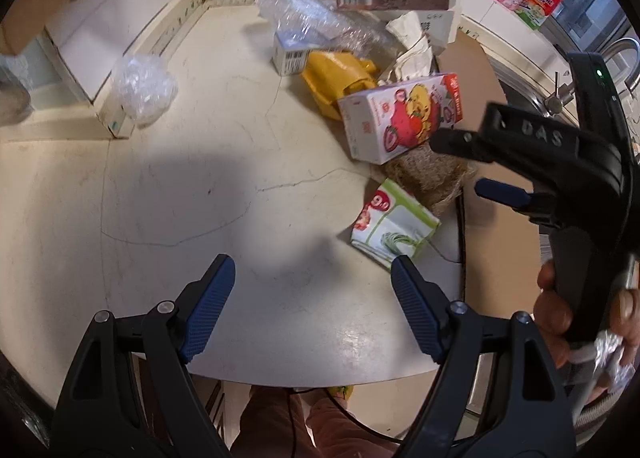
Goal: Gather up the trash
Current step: 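Grasp the loofah sponge with the right tool while the left tool grasps the green wrapper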
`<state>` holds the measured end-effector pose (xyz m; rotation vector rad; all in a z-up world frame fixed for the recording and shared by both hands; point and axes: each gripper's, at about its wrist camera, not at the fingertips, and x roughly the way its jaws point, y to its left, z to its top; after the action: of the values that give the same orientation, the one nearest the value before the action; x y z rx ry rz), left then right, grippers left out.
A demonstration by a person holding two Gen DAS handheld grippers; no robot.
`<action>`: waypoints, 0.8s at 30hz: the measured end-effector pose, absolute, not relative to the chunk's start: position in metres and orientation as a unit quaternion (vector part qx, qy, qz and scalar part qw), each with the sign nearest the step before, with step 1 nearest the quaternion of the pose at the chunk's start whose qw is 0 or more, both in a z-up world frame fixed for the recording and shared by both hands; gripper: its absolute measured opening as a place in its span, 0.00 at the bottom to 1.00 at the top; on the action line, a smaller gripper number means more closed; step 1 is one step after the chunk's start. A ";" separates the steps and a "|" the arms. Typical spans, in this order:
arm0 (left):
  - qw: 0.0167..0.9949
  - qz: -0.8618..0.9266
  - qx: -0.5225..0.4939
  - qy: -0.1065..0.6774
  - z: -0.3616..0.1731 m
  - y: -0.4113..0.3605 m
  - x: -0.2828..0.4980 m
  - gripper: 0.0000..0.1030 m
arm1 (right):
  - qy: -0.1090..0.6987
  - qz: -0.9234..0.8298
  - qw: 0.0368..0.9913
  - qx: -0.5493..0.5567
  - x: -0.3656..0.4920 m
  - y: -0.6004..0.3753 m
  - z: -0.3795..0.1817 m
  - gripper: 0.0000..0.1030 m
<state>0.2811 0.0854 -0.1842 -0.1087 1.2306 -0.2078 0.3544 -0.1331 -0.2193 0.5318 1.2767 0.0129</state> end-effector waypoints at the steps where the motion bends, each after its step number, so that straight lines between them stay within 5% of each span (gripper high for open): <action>1: 0.808 -0.097 -0.053 0.578 -0.186 0.087 0.281 0.76 | 0.590 0.007 0.768 0.249 0.358 -0.132 -0.224 0.80; 12: 0.792 -0.101 -0.084 0.597 -0.199 0.100 0.277 0.76 | 0.586 0.025 0.766 0.261 0.364 -0.120 -0.250 0.44; 24: 0.759 -0.149 -0.191 0.605 -0.210 0.082 0.286 0.76 | 0.557 0.055 0.776 0.289 0.335 -0.146 -0.235 0.36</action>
<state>0.2862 0.0821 -0.2098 -0.4153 1.3176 -0.3236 0.3350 -0.1465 -0.2354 0.6258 1.2060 0.1183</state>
